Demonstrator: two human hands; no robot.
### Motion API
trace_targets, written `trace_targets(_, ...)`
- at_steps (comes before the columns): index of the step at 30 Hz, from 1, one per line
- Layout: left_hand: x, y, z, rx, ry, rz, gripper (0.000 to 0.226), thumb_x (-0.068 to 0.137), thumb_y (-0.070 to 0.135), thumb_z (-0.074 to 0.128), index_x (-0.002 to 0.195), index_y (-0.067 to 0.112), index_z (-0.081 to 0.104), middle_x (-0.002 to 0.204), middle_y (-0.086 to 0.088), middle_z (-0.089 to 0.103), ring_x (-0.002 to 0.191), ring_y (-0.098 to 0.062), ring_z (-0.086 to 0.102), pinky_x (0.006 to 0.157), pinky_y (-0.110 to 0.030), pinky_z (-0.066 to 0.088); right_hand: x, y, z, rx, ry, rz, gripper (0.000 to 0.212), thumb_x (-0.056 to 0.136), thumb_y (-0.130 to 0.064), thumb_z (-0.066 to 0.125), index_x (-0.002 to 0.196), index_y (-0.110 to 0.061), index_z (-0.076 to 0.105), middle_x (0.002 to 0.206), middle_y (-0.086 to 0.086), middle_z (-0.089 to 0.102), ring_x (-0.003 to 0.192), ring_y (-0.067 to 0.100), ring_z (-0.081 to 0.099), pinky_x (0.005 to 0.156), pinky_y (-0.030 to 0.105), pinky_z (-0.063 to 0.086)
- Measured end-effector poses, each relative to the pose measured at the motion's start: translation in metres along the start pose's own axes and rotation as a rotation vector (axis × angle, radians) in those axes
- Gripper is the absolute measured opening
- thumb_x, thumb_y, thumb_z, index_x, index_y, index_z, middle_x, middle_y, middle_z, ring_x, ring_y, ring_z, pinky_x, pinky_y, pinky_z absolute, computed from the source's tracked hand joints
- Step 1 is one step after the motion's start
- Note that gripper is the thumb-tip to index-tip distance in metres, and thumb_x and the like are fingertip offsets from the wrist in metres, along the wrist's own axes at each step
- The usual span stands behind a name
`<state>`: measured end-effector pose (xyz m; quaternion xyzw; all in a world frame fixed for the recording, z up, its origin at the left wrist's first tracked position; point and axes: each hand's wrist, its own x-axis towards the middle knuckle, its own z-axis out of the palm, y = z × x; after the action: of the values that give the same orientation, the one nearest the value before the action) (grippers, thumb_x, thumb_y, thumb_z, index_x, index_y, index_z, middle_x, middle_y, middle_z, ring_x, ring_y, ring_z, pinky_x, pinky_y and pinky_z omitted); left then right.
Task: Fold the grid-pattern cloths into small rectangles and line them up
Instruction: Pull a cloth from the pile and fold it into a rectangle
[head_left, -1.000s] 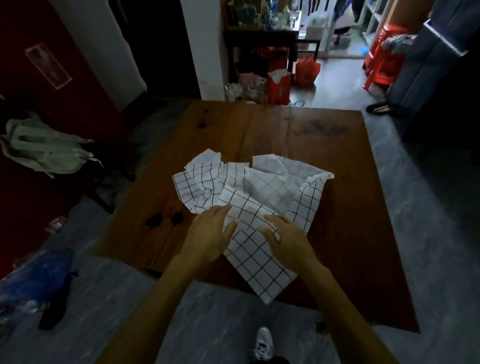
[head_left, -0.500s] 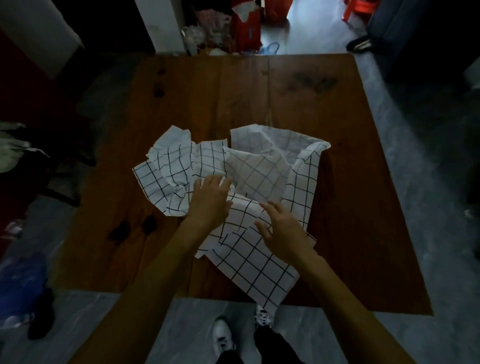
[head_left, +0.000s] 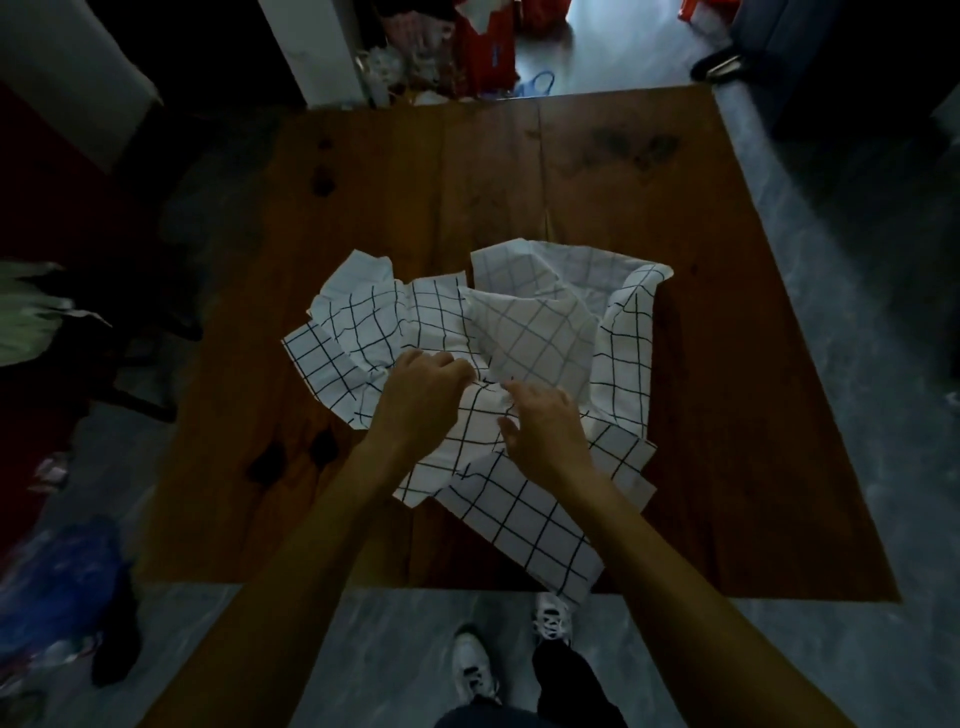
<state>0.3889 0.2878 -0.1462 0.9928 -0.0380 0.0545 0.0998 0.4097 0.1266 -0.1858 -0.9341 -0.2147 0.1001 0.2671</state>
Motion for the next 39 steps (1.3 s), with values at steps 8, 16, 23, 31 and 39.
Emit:
trace_targets(8, -0.017, -0.003, -0.049, -0.098, 0.164, 0.024, 0.015, 0.092, 0.007, 0.056, 0.104, 0.010, 0.064, 0.091, -0.008, 0.069, 0.080, -0.024, 0.062, 0.082, -0.038, 0.046, -0.033, -0.010, -0.040, -0.056, 0.057, 0.110, 0.010, 0.092, -0.023, 0.058, 0.098, -0.018, 0.065, 0.094, 0.001, 0.070, 0.085, 0.018, 0.064, 0.075, 0.034, 0.052)
trace_targets(16, -0.030, -0.011, -0.117, -0.117, 0.154, 0.068, 0.026, 0.091, 0.004, 0.056, 0.114, 0.011, 0.066, 0.108, -0.012, 0.069, 0.095, -0.028, 0.063, 0.085, -0.037, 0.047, -0.056, -0.032, -0.103, -0.235, 0.097, 0.179, 0.019, 0.097, -0.027, 0.051, 0.098, -0.016, 0.066, 0.088, 0.002, 0.067, 0.079, 0.016, 0.061, 0.071, 0.032, 0.052)
trace_targets(23, -0.016, -0.014, -0.147, -0.078, 0.131, 0.076, 0.025, 0.094, 0.008, 0.050, 0.109, 0.013, 0.069, 0.104, -0.007, 0.067, 0.092, -0.023, 0.061, 0.077, -0.035, 0.049, -0.045, -0.045, -0.169, -0.473, 0.225, 0.187, 0.017, 0.096, -0.024, 0.050, 0.097, -0.019, 0.066, 0.089, 0.004, 0.069, 0.076, 0.019, 0.064, 0.070, 0.033, 0.055)
trace_targets(31, 0.049, 0.008, -0.166, -0.045, 0.249, 0.037, 0.017, 0.097, 0.018, 0.048, 0.097, 0.014, 0.065, 0.093, -0.006, 0.066, 0.080, -0.021, 0.058, 0.062, -0.028, 0.039, 0.003, -0.014, -0.235, -0.401, 0.258, 0.183, 0.016, 0.096, -0.029, 0.053, 0.105, -0.021, 0.065, 0.096, 0.003, 0.067, 0.083, 0.018, 0.062, 0.075, 0.033, 0.051)
trace_targets(39, 0.150, 0.043, -0.209, -0.024, 0.453, -0.038, 0.015, 0.097, 0.013, 0.048, 0.103, 0.010, 0.061, 0.097, -0.012, 0.066, 0.083, -0.026, 0.061, 0.071, -0.036, 0.050, 0.089, 0.015, -0.310, -0.289, 0.485, 0.072, 0.019, 0.098, -0.026, 0.049, 0.103, -0.021, 0.067, 0.102, 0.003, 0.068, 0.092, 0.021, 0.063, 0.079, 0.032, 0.049)
